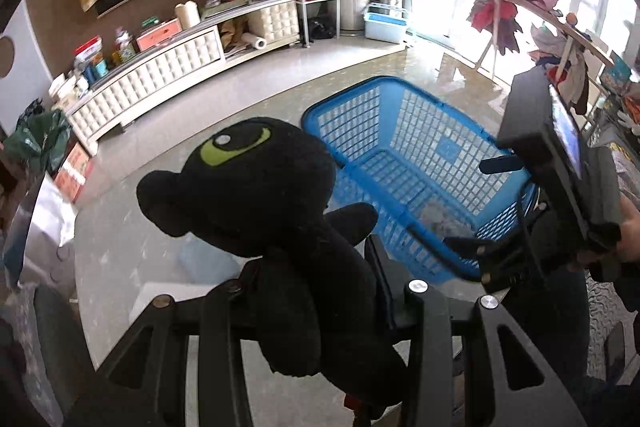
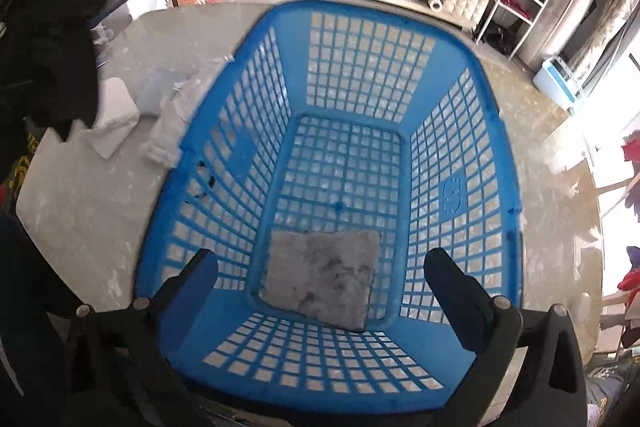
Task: Organize soft objects
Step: 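Carry the black plush over the basket with the left gripper and release it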
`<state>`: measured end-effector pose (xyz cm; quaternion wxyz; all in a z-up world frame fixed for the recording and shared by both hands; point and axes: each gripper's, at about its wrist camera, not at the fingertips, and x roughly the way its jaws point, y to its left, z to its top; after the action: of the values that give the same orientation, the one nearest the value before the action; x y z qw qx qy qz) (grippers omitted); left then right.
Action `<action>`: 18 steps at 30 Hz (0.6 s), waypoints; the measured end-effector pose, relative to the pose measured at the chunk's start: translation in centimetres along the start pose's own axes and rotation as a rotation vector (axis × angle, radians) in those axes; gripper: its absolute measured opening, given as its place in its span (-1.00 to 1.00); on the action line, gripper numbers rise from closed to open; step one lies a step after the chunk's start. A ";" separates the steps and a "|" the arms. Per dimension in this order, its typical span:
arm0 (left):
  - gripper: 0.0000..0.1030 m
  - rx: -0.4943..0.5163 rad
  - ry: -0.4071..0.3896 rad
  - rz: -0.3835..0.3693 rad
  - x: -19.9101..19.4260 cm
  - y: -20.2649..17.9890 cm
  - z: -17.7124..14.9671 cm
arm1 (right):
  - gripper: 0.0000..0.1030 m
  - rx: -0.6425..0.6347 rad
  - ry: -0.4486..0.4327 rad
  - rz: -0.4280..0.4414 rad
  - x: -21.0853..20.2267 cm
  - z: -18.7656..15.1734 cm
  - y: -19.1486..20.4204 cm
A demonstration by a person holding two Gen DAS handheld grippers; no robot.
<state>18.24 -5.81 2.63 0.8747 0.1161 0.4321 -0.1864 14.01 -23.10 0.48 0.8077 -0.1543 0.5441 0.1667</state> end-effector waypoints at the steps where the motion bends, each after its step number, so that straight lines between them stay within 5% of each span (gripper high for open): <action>1: -0.27 0.007 0.000 -0.003 0.2 -0.2 0.1 | 1.00 -0.006 -0.012 0.002 -0.4 0.2 0.0; 8: -0.27 0.064 -0.004 -0.041 1.6 -2.3 2.6 | 1.00 -0.016 -0.068 -0.057 -3.6 -0.2 -1.9; 18: -0.27 0.182 0.002 -0.059 4.6 -5.2 5.5 | 1.00 0.040 -0.047 -0.066 -3.0 -2.1 -6.0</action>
<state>22.48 -13.58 1.99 0.8541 0.1826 0.4176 -0.2506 13.88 -29.69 2.95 0.8282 -0.1517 0.5230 0.1327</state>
